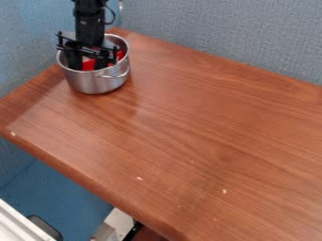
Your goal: Put the red object in the metal pot
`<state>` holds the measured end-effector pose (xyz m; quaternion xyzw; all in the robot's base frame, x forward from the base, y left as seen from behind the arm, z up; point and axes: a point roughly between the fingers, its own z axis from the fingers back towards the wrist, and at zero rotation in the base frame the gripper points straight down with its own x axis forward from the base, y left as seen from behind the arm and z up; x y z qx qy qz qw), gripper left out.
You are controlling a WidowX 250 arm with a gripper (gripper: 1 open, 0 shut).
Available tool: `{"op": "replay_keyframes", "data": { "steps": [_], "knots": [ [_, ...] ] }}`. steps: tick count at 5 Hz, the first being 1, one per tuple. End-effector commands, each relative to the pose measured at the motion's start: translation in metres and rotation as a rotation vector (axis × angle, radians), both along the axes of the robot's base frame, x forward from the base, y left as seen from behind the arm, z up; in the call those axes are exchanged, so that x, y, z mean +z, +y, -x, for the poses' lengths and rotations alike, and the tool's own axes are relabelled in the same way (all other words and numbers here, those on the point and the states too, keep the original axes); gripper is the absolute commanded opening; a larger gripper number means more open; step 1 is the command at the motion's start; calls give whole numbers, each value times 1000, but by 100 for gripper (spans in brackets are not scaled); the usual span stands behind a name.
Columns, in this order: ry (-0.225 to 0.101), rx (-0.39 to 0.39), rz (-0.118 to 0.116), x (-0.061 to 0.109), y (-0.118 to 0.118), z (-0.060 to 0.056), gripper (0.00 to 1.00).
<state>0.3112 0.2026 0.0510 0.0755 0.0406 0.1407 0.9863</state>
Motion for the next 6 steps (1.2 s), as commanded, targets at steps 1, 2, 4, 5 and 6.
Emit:
{"op": "replay_keyframes", "data": {
  "steps": [1, 2, 4, 5, 6],
  "knots": [
    [-69, -38, -27, 33, 4, 0, 0],
    [-78, -86, -34, 41, 2, 1, 100],
    [-114, -163, -31, 42, 25, -10, 0],
    [-123, -186, -22, 42, 35, -16, 100],
    [-129, -207, -13, 40, 44, -21, 100]
  ]
}}
